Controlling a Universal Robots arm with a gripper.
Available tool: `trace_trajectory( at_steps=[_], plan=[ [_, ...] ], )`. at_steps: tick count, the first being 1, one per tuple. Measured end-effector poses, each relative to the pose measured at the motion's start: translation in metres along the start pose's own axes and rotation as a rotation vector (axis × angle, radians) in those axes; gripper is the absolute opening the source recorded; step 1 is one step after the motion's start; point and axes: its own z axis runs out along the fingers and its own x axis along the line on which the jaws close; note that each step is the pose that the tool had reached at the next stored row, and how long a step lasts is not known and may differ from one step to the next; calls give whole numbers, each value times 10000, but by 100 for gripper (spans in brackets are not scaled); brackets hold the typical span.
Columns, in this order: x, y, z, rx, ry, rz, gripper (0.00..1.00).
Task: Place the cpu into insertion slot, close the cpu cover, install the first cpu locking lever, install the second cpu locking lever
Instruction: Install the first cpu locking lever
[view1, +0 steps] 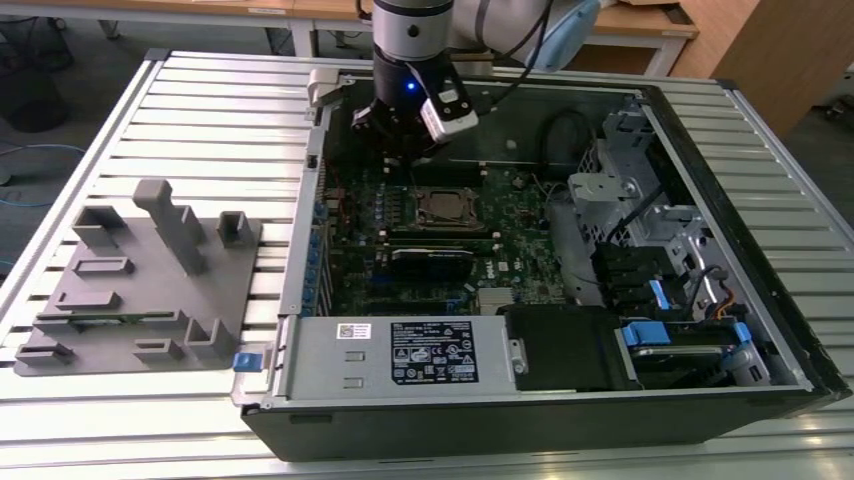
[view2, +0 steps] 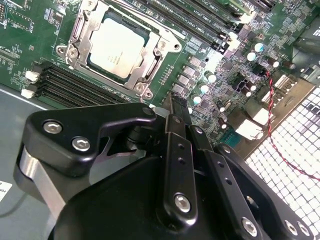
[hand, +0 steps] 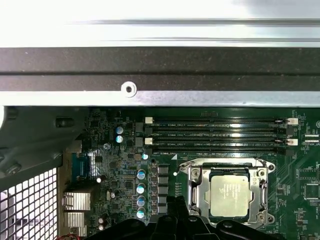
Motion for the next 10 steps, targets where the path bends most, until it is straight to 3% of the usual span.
trace_trajectory(
  at_steps=[10],
  plan=[
    [40, 1, 4, -1, -1, 1, 11]
  ],
)
